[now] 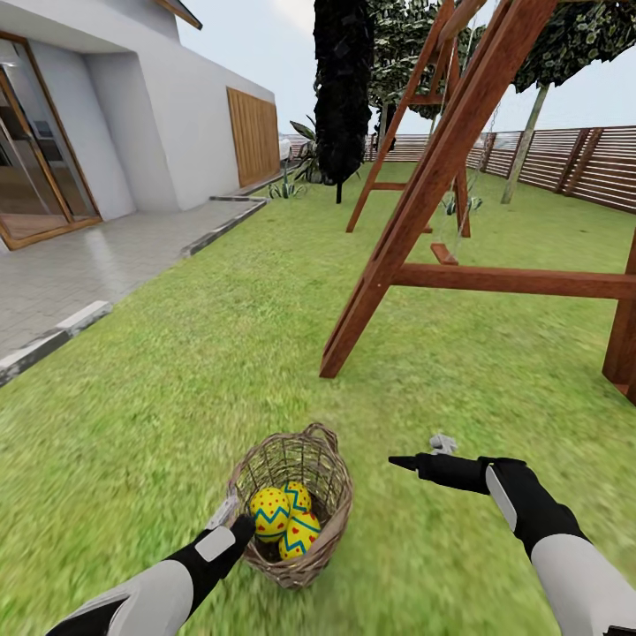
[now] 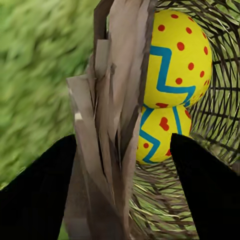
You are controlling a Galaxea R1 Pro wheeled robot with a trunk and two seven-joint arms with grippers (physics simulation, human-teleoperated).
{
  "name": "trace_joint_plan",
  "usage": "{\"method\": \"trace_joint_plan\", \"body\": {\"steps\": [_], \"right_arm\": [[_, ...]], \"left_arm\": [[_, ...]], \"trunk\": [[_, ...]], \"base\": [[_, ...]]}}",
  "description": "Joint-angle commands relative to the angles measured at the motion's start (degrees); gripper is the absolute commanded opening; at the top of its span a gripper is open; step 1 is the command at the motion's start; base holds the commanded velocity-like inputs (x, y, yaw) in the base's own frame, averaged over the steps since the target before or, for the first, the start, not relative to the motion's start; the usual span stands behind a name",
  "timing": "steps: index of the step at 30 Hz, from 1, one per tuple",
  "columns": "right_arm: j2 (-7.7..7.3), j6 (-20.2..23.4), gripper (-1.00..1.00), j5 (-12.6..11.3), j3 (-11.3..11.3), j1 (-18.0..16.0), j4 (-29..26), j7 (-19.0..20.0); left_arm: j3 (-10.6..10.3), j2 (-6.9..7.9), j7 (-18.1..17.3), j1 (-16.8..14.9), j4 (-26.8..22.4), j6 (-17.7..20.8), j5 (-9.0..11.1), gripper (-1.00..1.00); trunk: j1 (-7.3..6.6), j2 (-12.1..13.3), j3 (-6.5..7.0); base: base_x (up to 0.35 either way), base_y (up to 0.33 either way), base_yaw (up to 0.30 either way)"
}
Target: Take the three Easter eggs out of the wicker basket on the lawn in the garden, then place them on the lawn next to a single tree (choose any tree) so that all three eggs are next to the same tree and none are left in the basket.
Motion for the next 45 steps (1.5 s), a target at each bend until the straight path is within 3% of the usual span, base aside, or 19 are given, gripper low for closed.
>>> {"method": "trace_joint_plan", "body": {"steps": [1, 11, 32, 35, 45], "right_arm": [[0.00, 0.5, 1.00, -0.4, -0.1, 0.0, 0.0, 0.0], [-0.02, 0.5, 1.00, -0.5, -0.1, 0.0, 0.1, 0.0], [0.23, 0.1, 1.00, -0.5, -0.1, 0.0, 1.0, -0.8], [0.19, 0.0, 1.00, -0.4, -0.1, 0.0, 1.1, -0.8], [-0.45, -0.1, 1.00, -0.4, -0.5, 0.2, 1.1, -0.7]], "left_arm": [[0.4, -0.03, 0.3, 0.0, -0.1, 0.1, -0.2, -1.00], [0.4, 0.14, 0.2, 0.0, -0.1, 0.0, -0.2, -1.00], [0.6, 0.75, 0.2, 0.0, -0.7, 0.4, -0.2, -1.00], [0.7, 2.00, 0.2, 0.0, -0.7, 0.4, -0.2, -1.00], [0.7, 2.10, 0.2, 0.0, -0.7, 0.4, -0.2, -1.00]], "trunk": [[-0.01, 0.0, -0.05], [-0.01, 0.0, -0.05], [-4.62, 8.4, 3.72], [-5.28, 9.6, 4.26], [-7.48, 13.6, 6.06]], "base": [[0.000, 0.000, 0.000], [0.000, 0.000, 0.000], [0.000, 0.000, 0.000], [0.000, 0.000, 0.000], [0.000, 0.000, 0.000]]}}
